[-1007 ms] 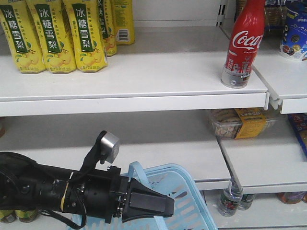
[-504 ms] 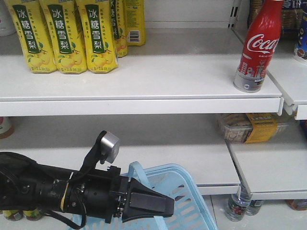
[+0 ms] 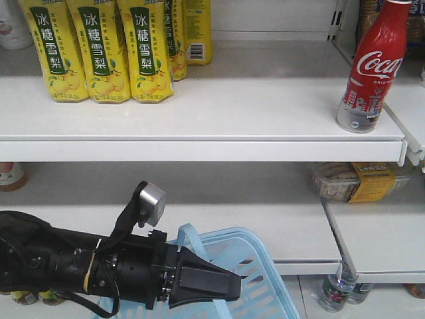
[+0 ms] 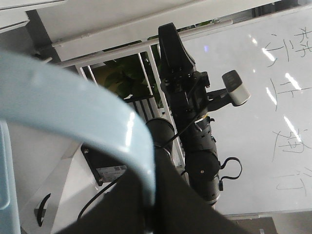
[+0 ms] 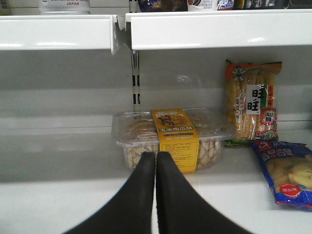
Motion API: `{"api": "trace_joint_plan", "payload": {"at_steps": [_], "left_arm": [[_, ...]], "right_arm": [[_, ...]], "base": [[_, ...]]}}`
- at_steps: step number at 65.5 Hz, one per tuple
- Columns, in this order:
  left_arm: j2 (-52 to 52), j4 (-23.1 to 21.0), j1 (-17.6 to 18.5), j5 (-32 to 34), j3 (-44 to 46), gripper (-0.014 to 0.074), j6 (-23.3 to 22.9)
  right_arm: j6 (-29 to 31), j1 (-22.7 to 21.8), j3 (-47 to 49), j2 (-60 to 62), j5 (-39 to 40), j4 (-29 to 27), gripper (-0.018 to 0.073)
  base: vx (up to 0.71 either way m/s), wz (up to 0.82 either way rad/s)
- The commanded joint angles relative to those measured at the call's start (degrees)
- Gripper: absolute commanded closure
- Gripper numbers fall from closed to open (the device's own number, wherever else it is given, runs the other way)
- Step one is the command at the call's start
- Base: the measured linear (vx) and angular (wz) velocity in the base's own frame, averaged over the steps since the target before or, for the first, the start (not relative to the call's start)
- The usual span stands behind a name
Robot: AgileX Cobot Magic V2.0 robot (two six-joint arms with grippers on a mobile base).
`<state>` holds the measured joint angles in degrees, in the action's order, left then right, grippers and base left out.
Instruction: Place coke in basket with both arms
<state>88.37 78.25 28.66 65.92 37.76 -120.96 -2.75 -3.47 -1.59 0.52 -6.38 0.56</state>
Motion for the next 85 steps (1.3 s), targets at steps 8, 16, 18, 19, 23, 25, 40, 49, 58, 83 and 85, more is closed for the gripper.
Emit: {"api": "trace_joint_plan", "payload": {"at_steps": [8, 16, 18, 19, 23, 25, 40, 49, 58, 83, 85], "left_arm": [[-2.01, -3.58, 0.31, 13.01, 1.23, 0.0603, -0.30], [-2.01, -3.58, 0.31, 13.01, 1.23, 0.0603, -0.30], [-2.01, -3.58, 0.31, 13.01, 1.23, 0.0603, -0.30], [-2.01, -3.58, 0.31, 13.01, 1.23, 0.0603, -0.30], [-2.01, -3.58, 0.31, 13.01, 1.23, 0.0603, -0.30], [-2.01, -3.58, 0.31, 13.01, 1.23, 0.0603, -0.30], [-2.01, -3.58, 0.31, 13.01, 1.23, 0.0603, -0.30], [-2.01, -3.58, 0.31, 13.01, 1.23, 0.0603, -0.30], [-2.01, -3.58, 0.31, 13.01, 1.23, 0.0603, -0.30], [-2.01, -3.58, 0.31, 13.01, 1.23, 0.0603, -0.30], [-2.01, -3.58, 0.31, 13.01, 1.23, 0.0603, -0.30]], "right_arm": [[0.11, -0.37, -0.86, 1.05, 4.44, 0.65, 0.0564], [0.11, -0.37, -0.86, 1.05, 4.44, 0.65, 0.0564], [0.11, -0.37, -0.86, 1.05, 4.44, 0.65, 0.0564], [0.11, -0.37, -0.86, 1.05, 4.44, 0.65, 0.0564], [0.11, -0.37, -0.86, 1.05, 4.44, 0.65, 0.0564], [0.11, -0.37, -0.86, 1.05, 4.44, 0.65, 0.0564], [0.11, -0.37, -0.86, 1.05, 4.44, 0.65, 0.0564], [0.11, -0.37, -0.86, 1.05, 4.44, 0.65, 0.0564], [0.11, -0.37, -0.86, 1.05, 4.44, 0.65, 0.0564], [-12.59, -0.37, -0.86, 1.05, 15.61, -14.82, 0.0564], [-13.43, -0.37, -0.86, 1.05, 16.75, -16.54, 0.0564]], "base": [[0.00, 0.01], [0.00, 0.00], [0.00, 0.00], [0.00, 0.00], [0.00, 0.00], [0.00, 0.00], [0.00, 0.00], [0.00, 0.00], [0.00, 0.00], [0.00, 0.00], [0.00, 0.00]]}}
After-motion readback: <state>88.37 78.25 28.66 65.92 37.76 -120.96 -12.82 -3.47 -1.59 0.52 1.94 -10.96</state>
